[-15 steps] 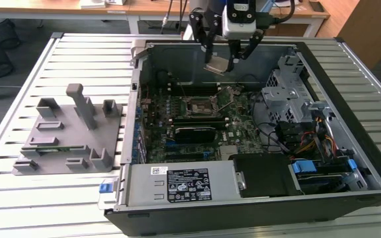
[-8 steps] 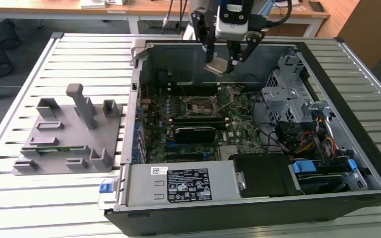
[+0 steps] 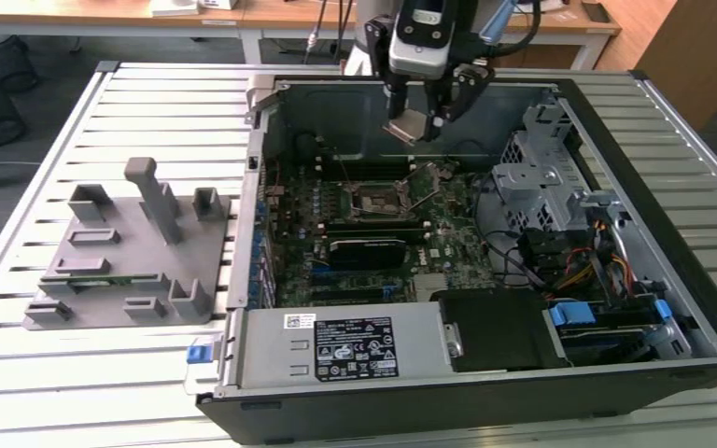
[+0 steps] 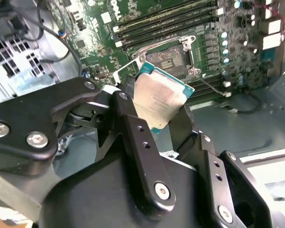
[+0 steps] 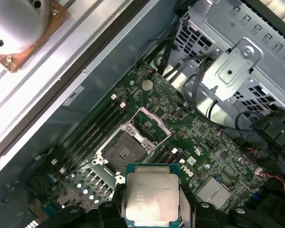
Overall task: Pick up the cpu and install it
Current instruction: 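Place the cpu into insertion slot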
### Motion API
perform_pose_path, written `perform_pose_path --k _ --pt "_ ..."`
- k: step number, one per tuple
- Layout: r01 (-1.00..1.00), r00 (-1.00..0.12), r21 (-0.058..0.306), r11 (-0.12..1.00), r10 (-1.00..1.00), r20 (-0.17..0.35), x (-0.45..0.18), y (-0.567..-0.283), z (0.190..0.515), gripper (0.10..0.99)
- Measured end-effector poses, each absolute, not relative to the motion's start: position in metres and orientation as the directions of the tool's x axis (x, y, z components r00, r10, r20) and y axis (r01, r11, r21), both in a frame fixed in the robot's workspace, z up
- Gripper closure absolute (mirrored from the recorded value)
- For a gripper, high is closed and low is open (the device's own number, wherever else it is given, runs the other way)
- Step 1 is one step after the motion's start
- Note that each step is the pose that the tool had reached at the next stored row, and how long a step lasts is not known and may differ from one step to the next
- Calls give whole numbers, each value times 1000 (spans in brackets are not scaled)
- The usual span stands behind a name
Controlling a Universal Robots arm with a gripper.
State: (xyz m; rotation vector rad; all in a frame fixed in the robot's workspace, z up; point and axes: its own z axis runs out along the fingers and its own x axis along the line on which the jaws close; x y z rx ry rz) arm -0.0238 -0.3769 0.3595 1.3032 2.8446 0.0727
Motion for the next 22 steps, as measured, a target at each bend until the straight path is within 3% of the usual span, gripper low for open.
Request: perform_pose_path --k 22 --pt "952 -304 47 303 953 9 -24 -377 351 553"
